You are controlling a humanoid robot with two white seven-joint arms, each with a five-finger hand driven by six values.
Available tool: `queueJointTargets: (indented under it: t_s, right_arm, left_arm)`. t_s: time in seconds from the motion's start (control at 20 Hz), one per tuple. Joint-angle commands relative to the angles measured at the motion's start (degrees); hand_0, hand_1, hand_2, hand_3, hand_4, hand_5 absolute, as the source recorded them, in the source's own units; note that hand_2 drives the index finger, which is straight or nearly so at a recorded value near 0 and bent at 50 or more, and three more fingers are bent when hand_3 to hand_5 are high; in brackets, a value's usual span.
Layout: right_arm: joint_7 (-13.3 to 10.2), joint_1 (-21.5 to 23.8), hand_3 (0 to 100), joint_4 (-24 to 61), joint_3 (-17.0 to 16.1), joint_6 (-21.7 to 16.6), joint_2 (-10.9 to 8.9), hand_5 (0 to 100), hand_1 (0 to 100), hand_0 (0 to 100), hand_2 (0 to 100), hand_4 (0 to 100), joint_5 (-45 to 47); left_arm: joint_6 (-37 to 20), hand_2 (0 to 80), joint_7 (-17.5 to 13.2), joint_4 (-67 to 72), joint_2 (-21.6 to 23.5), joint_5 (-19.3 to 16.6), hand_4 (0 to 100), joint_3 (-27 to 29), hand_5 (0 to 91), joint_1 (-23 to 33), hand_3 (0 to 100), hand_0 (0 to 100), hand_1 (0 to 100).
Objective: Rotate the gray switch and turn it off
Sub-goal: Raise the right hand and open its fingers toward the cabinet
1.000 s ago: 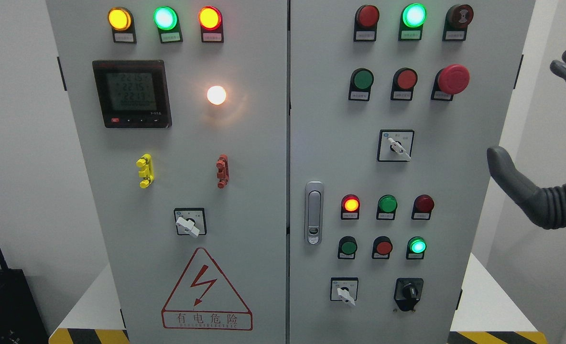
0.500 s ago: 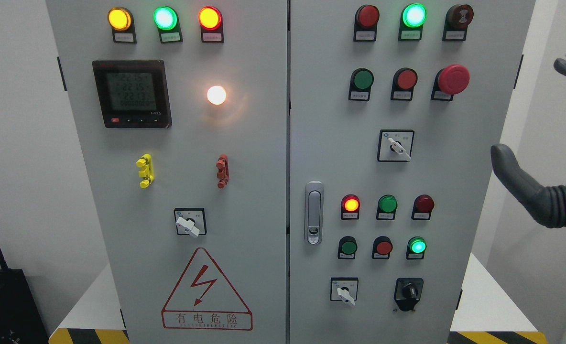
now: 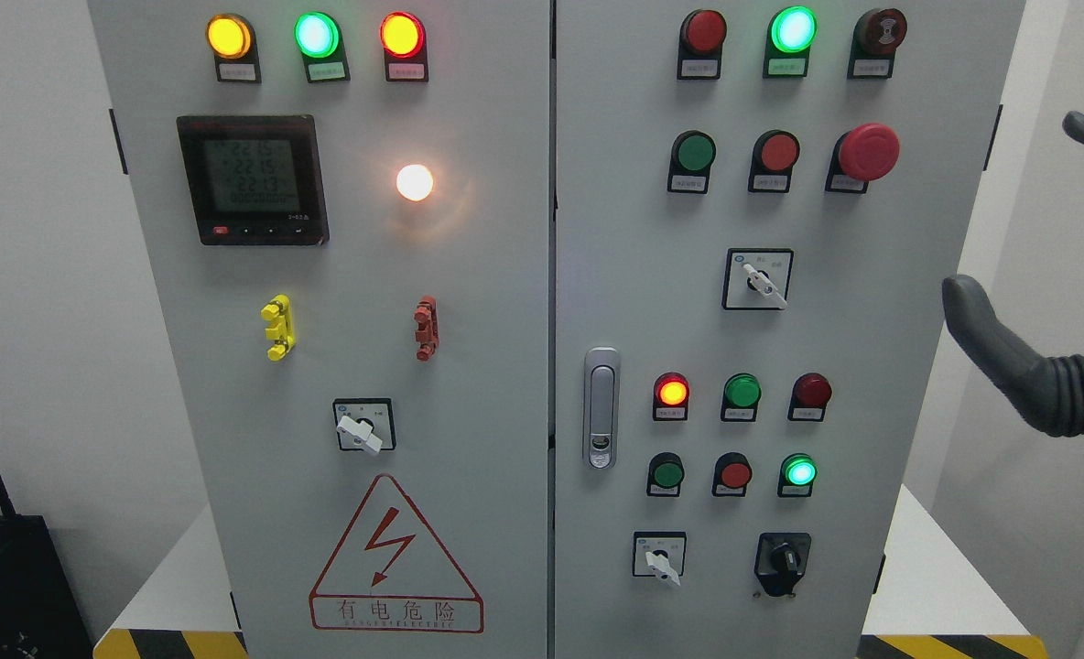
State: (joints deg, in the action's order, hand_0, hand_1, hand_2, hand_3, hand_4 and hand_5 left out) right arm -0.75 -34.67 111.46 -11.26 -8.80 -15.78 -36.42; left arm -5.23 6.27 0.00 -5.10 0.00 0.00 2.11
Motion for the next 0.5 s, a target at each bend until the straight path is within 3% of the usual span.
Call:
queueJointTargets:
  t_s: [0.0,0.1,0.2,0.45]
  right_arm:
    - [-0.5,0.5,20,0.5,-0.2,0.0,0.83,0,34,22,6,7,-0.1]
    - [-1.1,1.0,40,0.7,0.1,0.0,2.41,20,35,22,12,30,-0.1]
    - [-1.2,1.8,51,0.9,0.4,0.3,3.64,35,36,23,19,40,-0.1]
    - [-1.2,4.1,59,1.5,2.9,1.7,7.42,52,37,24,33,49,-0.4]
  left_arm:
    - [0.0,0.0,0.0,1.3,0.0,-0.4,0,1.8,0.0,0.0,0,12,39]
    - [0.0,0.0,0.0,1.3,0.0,-0.4,0,1.8,0.0,0.1,0,12,39]
    - [0.0,0.0,0.1,1.3,0.0,-0.4,0,1.8,0.0,0.0,0,12,39]
    - [0.0,0.0,0.0,1.3,0.0,-0.4,0,1.8,0.0,0.1,0,12,39]
